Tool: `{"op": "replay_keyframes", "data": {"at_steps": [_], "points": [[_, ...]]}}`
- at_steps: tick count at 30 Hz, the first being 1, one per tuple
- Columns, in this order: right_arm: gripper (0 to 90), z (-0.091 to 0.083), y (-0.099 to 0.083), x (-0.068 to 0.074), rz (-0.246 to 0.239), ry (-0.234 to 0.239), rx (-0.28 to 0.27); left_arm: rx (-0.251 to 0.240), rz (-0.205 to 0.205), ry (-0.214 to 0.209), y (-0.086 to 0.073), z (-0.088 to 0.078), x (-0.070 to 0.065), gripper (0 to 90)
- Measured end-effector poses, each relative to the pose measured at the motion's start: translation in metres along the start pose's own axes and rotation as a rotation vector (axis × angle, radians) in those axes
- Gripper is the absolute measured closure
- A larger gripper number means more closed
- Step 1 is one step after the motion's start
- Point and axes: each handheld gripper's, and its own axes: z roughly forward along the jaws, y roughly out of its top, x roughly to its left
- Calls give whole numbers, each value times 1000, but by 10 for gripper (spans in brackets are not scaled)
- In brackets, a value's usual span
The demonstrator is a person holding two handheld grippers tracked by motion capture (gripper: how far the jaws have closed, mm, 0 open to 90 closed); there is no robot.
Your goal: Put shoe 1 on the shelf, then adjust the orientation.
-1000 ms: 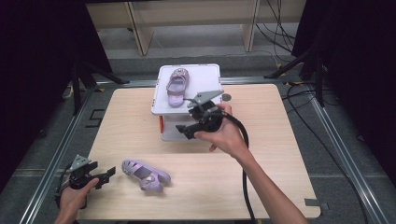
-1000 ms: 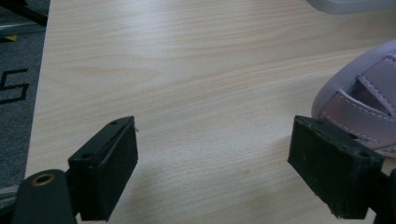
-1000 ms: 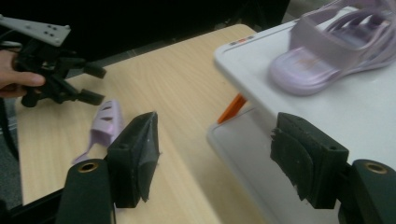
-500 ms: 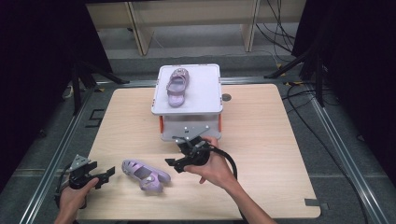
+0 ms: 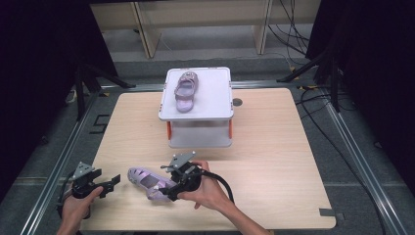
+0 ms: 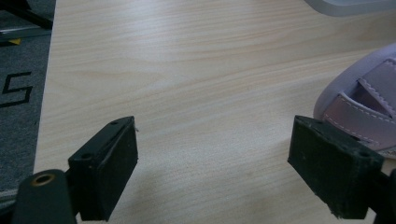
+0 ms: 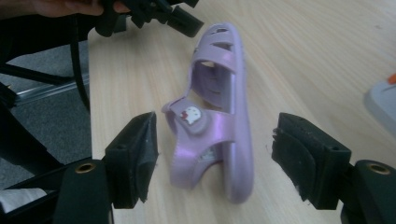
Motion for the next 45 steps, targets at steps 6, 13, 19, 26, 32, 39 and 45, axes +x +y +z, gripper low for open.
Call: {"op": "replay_keyframes", "data": {"at_steps": [6, 13, 19, 26, 32, 39, 45], "points": [[292, 13, 2, 7, -26, 16, 14, -2, 1, -2, 0, 0, 0, 151], [283, 25, 4, 12, -91, 16, 7, -2, 9, 3, 0, 0, -2, 151], [282, 36, 4, 12, -103, 15, 32, -3, 5, -3, 0, 0, 0, 151], [259, 41, 1, 5, -101, -21, 51, -6, 7, -5, 0, 0, -1, 151], [223, 45, -6, -8, -59, -62, 86, -8, 6, -6, 0, 0, -1, 151], [258, 47, -16, -24, 43, -58, 118, -5, 9, -2, 0, -1, 0, 151], [254, 41, -17, -29, 46, -58, 122, -9, 10, -6, 1, -1, 0, 151]]}}
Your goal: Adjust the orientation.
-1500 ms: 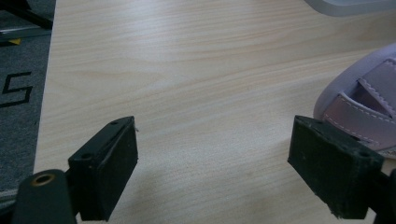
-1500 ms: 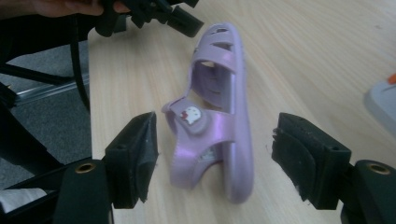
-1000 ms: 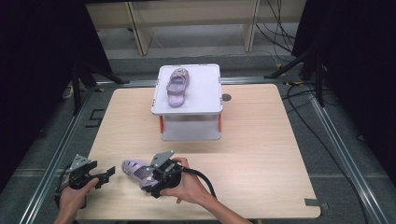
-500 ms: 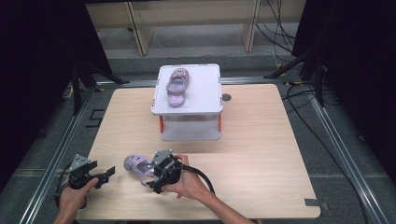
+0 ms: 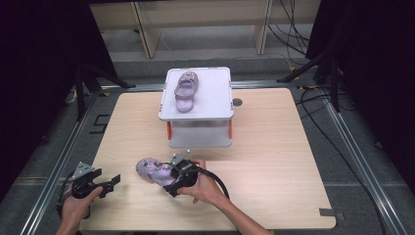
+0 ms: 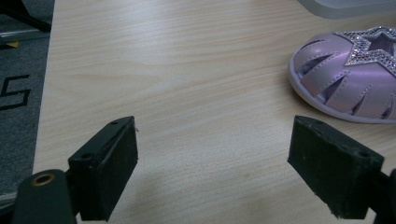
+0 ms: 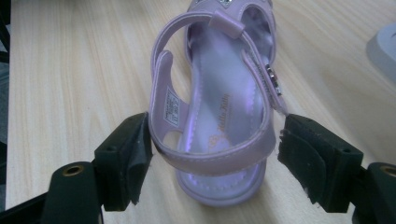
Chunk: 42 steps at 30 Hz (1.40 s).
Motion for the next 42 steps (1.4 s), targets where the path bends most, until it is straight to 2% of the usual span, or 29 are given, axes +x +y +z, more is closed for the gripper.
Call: {"op": "replay_keyframes", "data": {"at_steps": [2, 5, 6, 8, 14, 18, 21, 22, 23, 27, 30, 33, 35, 37, 39, 40, 42], "points": [[262, -3, 1, -2, -10, -10, -21, 0, -1, -1, 0, 0, 0, 151], [259, -12, 5, -2, 9, -17, -37, -2, -4, 0, 0, 0, 0, 151], [263, -13, 7, -4, -12, -19, -58, 7, -3, 7, 0, -1, 0, 151], [266, -17, 9, -5, -11, -26, -73, 9, 1, 7, 0, -1, 0, 151], [328, -21, 10, -10, -11, -22, -73, 0, -3, 1, 0, 0, 0, 151], [381, -18, 10, -12, -23, -67, -78, 9, -8, 4, 0, -1, 0, 151], [431, -16, 10, -14, -33, -73, -73, 12, 0, 9, 0, -1, 0, 151], [478, -13, 11, -17, -62, -64, -72, 8, -10, 11, -1, -1, 0, 151], [487, -12, 12, -18, -54, -66, -69, 4, -12, 6, -1, 0, 1, 151], [537, -8, 19, -21, -87, -43, -71, 4, -9, 5, -1, 0, 1, 151], [580, -1, 33, -20, -148, -29, -39, 3, -8, 1, -1, 0, 1, 151], [591, 3, 38, -18, -155, -23, -29, 2, -10, 0, -1, 0, 1, 151], [594, 10, 44, -14, -197, -19, 4, 11, -5, 8, 0, -1, 0, 151], [606, 14, 46, -12, -223, -18, 12, -4, -6, -1, -1, -1, 1, 151], [617, 17, 48, -11, -273, -16, 21, -4, -5, 0, -1, -1, 1, 151], [650, 19, 48, -11, -279, -25, 18, 12, -6, 9, 0, -2, 0, 151], [716, 18, 48, -10, -248, -21, 21, 11, -8, 8, 0, -2, 0, 151]]}}
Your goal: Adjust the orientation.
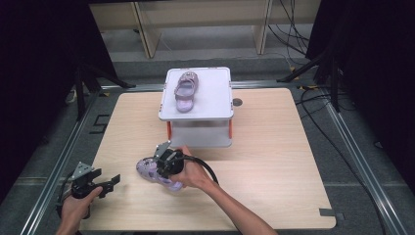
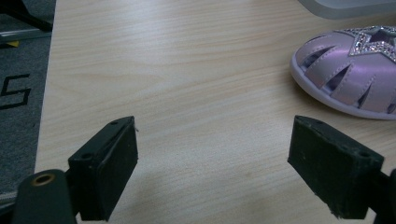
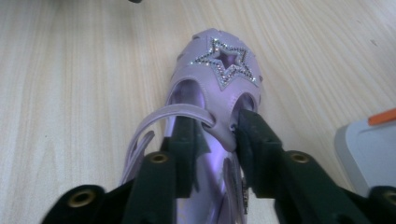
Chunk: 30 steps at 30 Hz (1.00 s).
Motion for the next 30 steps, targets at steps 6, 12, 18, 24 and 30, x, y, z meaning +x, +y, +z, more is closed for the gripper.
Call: {"op": "replay_keyframes", "data": {"at_steps": [6, 12, 18, 24, 30], "points": [[780, -6, -5, 3, 22, -36, -8, 1, 10, -2, 0, 0, 0, 151], [786, -16, -13, 5, 83, -80, 3, 0, 3, -2, 0, 1, 0, 151], [776, -20, -15, 10, 174, -67, 7, -12, 3, -8, 0, 1, 0, 151], [708, -22, -14, 12, 279, -33, -37, 1, 7, -3, 0, 0, 0, 151], [652, -23, -7, 17, 221, -65, -44, -11, 3, -8, 0, 1, 0, 152]]}}
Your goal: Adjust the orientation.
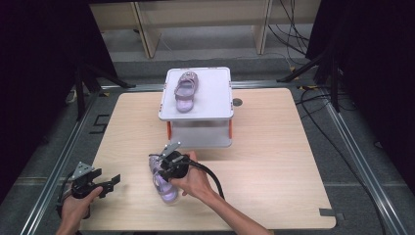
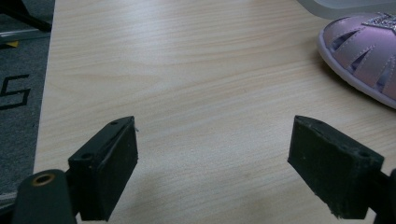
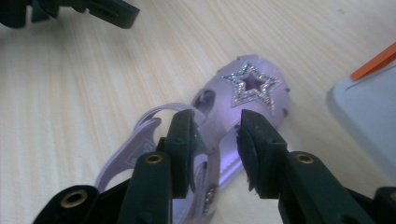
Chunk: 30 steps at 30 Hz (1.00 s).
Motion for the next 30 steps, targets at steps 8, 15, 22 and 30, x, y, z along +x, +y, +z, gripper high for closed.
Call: {"op": "replay_keyframes", "data": {"at_steps": [8, 15, 22, 30], "points": [[595, -2, 2, 3, -97, 13, 31, 4, -4, 3, 0, -1, 0, 151], [551, 7, 5, 5, -151, 15, 68, -3, -12, 1, 0, 0, 1, 151], [577, 15, 7, 7, -182, 11, 89, -3, -13, 0, 0, 1, 1, 151], [658, 21, 11, 7, -214, -12, 122, -4, -11, 0, 0, 0, 1, 151]]}}
